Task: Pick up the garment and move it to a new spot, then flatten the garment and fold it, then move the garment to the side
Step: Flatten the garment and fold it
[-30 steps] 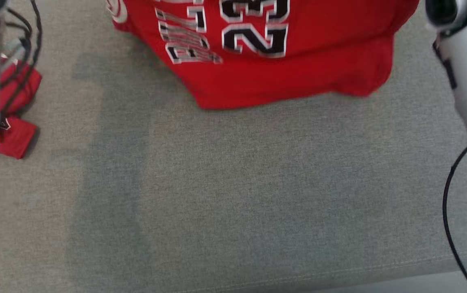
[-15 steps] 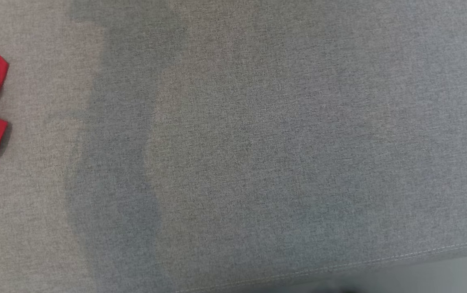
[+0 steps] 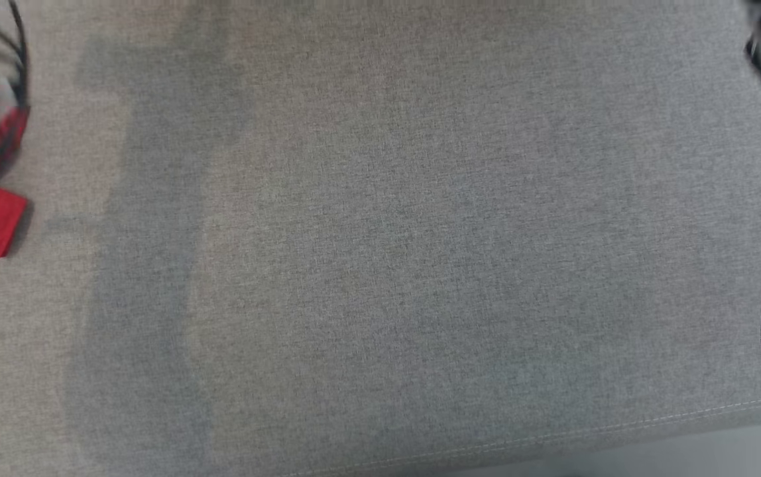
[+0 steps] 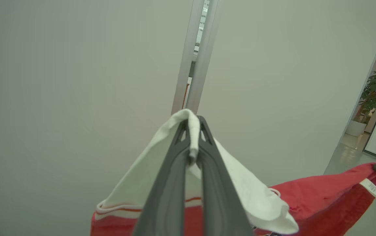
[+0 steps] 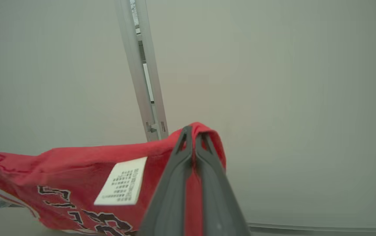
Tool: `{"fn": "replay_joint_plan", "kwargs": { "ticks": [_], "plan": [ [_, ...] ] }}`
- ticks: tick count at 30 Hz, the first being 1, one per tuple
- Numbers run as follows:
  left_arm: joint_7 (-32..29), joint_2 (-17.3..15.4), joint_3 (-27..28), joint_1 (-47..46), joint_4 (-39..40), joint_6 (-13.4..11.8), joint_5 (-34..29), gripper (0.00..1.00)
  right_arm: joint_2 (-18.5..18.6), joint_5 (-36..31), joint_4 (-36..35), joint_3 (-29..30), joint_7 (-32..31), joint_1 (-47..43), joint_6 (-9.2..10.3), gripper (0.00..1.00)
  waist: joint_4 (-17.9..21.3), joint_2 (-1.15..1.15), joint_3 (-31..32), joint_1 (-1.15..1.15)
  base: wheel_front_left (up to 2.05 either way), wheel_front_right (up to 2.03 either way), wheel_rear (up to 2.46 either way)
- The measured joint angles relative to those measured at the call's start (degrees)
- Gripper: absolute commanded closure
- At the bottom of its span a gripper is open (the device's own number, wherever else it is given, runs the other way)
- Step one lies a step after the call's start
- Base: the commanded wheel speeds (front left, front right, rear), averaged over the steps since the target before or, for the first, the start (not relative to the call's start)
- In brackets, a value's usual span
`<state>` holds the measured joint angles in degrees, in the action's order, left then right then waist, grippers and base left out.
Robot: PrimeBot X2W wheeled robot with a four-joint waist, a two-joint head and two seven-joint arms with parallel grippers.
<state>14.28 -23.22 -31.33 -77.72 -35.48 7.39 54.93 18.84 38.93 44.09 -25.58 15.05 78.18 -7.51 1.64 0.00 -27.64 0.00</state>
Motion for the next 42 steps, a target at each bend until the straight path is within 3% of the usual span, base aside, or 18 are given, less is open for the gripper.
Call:
{"fn": "replay_joint_plan", "kwargs": {
  "ticks": [3, 8, 13, 20, 30, 42],
  "plan": [
    [0.5, -1.7, 2.0, 10.0, 4.0, -0.3, 0.2, 1.0, 2.3, 0.6, -5.4, -0.6, 0.0, -8.9, -0.02, 1.0, -0.1, 0.0, 1.4, 0.0, 0.0, 0.0, 0.0],
    [0.8, -2.3, 9.3, 27.9, 14.7, -3.6, -2.1, 1.0, 3.0, 0.9, -13.6, 0.8, 0.0, -23.8, -0.02, 1.0, 0.2, 0.0, 3.8, 0.0, 0.0, 0.0, 0.0],
    [0.8, 0.8, 16.6, 46.9, 23.6, -6.2, -5.1, 1.0, 1.0, 1.9, -19.7, 3.6, 0.0, -38.4, -0.02, 1.0, 0.5, 0.0, 6.4, 0.0, 0.0, 0.0, 0.0],
    [0.8, 5.1, 20.6, 66.4, 29.7, -6.6, -6.1, 1.0, -1.2, 2.2, -25.1, 6.8, 0.0, -54.8, -0.02, 1.0, 0.5, 0.0, 10.6, 0.0, 0.0, 0.0, 0.0],
    [0.8, 10.2, 20.0, 78.9, 29.0, -6.9, -8.6, 1.0, -1.9, -1.4, -25.9, 11.3, 0.0, -70.3, -0.02, 1.0, -0.8, 0.0, 16.2, 0.0, 0.0, 0.0, 0.0],
    [-0.2, 10.8, 17.9, 84.1, 29.1, -6.6, -9.7, 1.0, -3.5, -3.5, -29.8, 16.9, -2.8, -80.4, -0.03, 1.0, -2.3, 0.0, 18.8, 0.0, 0.0, 0.0, 0.0]
  ]
}}
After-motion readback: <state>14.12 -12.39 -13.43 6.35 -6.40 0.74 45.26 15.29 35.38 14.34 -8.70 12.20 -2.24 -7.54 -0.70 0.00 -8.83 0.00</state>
